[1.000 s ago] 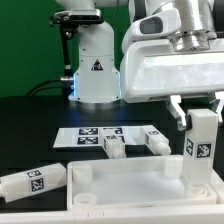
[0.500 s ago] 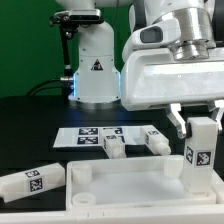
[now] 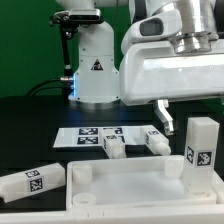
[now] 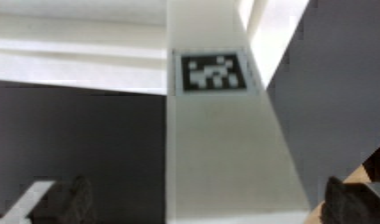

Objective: Assemble desk

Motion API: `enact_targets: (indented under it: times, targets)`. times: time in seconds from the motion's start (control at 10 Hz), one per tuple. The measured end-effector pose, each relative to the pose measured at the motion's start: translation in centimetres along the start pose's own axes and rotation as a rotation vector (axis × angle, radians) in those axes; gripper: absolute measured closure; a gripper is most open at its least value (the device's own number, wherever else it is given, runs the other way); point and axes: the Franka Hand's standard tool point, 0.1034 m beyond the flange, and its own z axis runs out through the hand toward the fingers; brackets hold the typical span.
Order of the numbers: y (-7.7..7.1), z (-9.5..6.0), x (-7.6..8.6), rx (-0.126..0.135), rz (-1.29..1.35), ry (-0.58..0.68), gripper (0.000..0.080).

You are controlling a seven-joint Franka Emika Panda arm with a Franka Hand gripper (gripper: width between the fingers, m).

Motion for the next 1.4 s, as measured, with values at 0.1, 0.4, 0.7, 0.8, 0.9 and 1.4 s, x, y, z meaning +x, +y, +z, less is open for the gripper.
enact_targets:
  times: [0.1,0.4,0.7,0.8,0.9,1.4]
  targets:
    - [-0.4,0.4,0.0,0.023,0.025,-0.137,0.0151]
    - [-0.9,0.6,-0.3,0.047,0.034,-0.318,0.015]
    - [-1.3,0.7,0.0,0.049,0.062,-0.374,0.0251]
    - [-1.3,0.7,0.0,0.049,0.064,-0.374,0.0398]
    - [-1.2,0.7,0.0,0.04,0.1,-0.375,0.0398]
    - [0.0,0.9,0.2,-0.083,0.689,-0.322,0.0503]
